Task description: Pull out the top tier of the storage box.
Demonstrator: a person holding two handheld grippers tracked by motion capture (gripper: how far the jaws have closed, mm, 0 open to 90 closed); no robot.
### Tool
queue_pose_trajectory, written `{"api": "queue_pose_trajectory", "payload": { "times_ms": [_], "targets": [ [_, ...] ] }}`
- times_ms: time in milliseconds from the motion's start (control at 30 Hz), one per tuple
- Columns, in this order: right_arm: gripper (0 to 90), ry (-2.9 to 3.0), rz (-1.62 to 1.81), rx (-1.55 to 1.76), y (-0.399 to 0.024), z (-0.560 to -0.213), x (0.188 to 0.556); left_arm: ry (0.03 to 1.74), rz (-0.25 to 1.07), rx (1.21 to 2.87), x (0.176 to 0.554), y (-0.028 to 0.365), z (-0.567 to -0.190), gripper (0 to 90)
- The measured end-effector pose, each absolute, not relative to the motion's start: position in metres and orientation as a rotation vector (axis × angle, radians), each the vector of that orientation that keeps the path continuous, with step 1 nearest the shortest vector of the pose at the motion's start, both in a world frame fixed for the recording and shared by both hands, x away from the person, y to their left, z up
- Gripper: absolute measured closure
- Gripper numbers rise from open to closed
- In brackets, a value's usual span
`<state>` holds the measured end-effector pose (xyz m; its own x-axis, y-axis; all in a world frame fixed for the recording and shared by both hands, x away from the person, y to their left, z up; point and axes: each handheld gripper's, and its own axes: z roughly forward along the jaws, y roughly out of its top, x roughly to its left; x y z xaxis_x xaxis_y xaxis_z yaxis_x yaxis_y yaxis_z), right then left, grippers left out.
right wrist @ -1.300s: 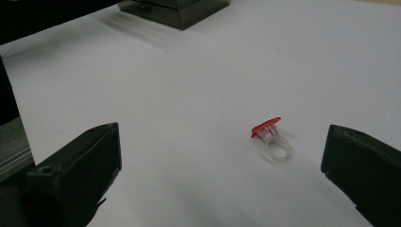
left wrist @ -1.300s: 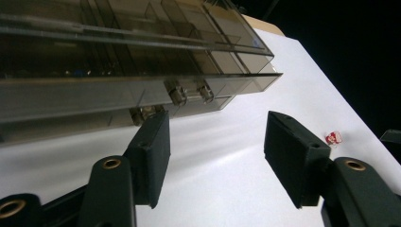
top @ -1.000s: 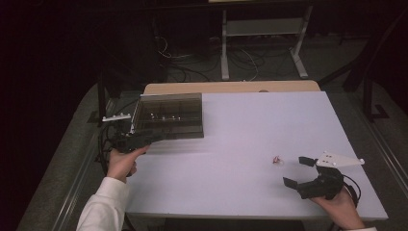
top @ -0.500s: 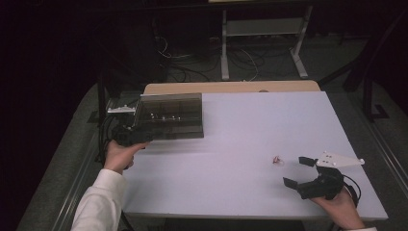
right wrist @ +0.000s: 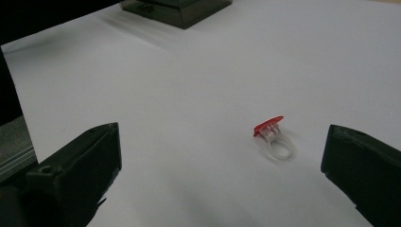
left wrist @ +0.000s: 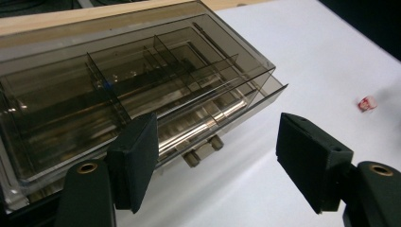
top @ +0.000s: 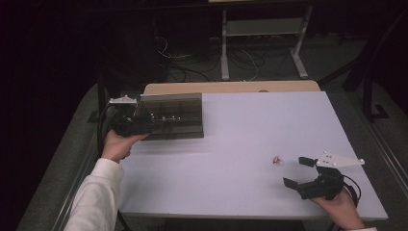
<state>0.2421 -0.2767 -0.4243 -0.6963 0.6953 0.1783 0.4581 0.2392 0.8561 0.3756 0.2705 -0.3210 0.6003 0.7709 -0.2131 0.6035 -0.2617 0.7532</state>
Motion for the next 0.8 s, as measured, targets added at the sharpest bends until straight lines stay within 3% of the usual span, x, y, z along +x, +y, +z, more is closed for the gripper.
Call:
{"api": "queue_pose_trajectory", "payload": {
  "times_ms": [367, 800],
  "targets": [
    [0.0, 2.276, 1.44, 1.08, -0.276, -0.424, 0.242, 0.937, 0.321, 2.087, 0.384, 0.267, -0.316, 31.9],
    [0.0, 2.27, 1.439, 1.088, -0.278, -0.424, 0.242, 0.829, 0.277, 2.149, 0.396, 0.265, -0.326, 37.7]
  ]
}}
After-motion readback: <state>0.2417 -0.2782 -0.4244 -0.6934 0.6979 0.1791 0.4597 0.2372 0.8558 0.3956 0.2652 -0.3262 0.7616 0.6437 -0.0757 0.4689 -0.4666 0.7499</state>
